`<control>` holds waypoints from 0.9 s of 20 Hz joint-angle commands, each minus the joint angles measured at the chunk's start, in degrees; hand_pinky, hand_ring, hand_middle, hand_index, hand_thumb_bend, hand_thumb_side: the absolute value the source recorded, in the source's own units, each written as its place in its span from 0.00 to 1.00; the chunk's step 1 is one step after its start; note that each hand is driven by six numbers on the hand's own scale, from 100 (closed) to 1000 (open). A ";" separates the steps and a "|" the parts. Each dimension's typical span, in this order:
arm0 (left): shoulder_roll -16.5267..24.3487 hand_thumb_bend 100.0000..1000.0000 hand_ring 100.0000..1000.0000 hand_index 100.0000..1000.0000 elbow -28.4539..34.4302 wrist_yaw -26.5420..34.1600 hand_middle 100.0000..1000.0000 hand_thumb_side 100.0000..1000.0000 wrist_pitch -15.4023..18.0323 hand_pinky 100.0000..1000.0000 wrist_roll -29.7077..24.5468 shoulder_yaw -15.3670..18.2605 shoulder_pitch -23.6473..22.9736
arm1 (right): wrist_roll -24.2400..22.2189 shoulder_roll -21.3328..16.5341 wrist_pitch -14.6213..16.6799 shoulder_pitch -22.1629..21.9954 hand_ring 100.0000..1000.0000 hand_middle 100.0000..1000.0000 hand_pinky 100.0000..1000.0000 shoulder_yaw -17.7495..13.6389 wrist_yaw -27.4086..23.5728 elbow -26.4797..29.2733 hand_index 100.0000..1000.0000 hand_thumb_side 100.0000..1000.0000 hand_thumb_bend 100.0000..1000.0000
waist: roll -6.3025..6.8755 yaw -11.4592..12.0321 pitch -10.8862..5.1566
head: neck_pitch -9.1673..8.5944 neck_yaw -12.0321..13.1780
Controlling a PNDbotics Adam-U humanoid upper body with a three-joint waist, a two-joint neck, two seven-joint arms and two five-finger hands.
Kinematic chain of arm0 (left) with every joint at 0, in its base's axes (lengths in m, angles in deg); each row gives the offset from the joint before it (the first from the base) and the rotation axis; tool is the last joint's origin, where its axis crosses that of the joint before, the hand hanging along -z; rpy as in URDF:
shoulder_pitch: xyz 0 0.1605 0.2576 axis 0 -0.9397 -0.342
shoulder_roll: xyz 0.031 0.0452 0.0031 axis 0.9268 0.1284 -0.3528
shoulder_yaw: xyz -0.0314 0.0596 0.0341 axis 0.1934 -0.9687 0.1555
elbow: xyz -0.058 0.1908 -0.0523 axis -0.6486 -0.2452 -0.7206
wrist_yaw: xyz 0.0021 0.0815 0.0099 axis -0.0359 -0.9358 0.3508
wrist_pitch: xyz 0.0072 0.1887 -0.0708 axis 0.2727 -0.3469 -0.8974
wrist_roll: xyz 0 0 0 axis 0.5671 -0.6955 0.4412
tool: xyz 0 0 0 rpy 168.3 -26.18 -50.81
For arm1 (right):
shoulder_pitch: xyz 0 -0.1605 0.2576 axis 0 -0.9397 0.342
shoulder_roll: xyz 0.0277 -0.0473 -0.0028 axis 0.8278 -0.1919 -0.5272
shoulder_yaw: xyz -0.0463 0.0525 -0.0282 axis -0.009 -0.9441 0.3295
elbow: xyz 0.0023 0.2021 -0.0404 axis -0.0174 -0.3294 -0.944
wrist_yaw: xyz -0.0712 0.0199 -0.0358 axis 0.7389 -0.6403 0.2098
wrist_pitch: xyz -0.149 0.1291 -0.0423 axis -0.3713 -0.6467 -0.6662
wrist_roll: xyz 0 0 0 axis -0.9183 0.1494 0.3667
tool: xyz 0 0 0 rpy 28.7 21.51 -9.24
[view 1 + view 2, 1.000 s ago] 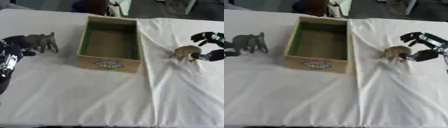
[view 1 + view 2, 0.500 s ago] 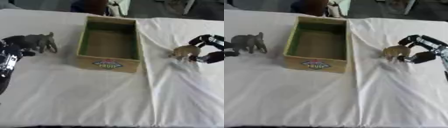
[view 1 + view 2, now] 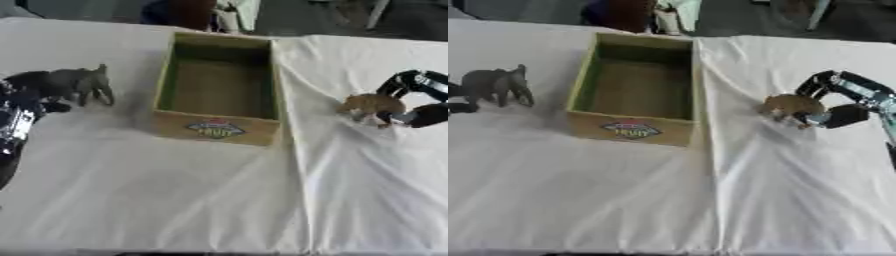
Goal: Pick up objects on the table and place them in the box.
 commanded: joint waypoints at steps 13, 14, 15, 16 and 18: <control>0.49 0.00 0.77 0.77 0.67 -0.06 0.60 0.40 0.04 0.68 -0.08 0.14 0.68 | -18.74 -1.47 18.78 1.19 0.54 0.55 0.47 -1.30 2.63 0.48 0.61 0.06 0.22 | -0.12 0.27 -0.64 | 0.27 -0.24; 0.49 0.00 0.77 0.77 0.67 -0.07 0.60 0.40 0.04 0.68 -0.09 0.14 0.69 | -18.74 -1.45 18.78 1.19 0.50 0.52 0.42 -1.25 2.76 0.41 0.59 0.05 0.22 | -0.12 0.28 -0.63 | 0.27 -0.26; 0.49 0.00 0.77 0.77 0.66 -0.07 0.60 0.40 0.04 0.68 -0.09 0.14 0.69 | -18.74 -1.42 18.78 1.20 0.50 0.52 0.42 -1.20 2.92 0.34 0.59 0.05 0.22 | -0.13 0.30 -0.63 | 0.27 -0.29; 0.50 0.00 0.77 0.77 0.66 -0.08 0.60 0.40 0.03 0.68 -0.09 0.13 0.70 | -18.74 -1.40 18.78 1.22 0.47 0.50 0.38 -1.12 3.17 0.31 0.57 0.05 0.23 | -0.14 0.31 -0.61 | 0.28 -0.32; 0.50 0.00 0.77 0.77 0.64 -0.10 0.60 0.40 0.02 0.68 -0.10 0.12 0.74 | -18.74 -1.31 18.78 1.29 0.45 0.49 0.36 -0.96 3.87 0.34 0.55 0.04 0.24 | -0.17 0.34 -0.57 | 0.32 -0.34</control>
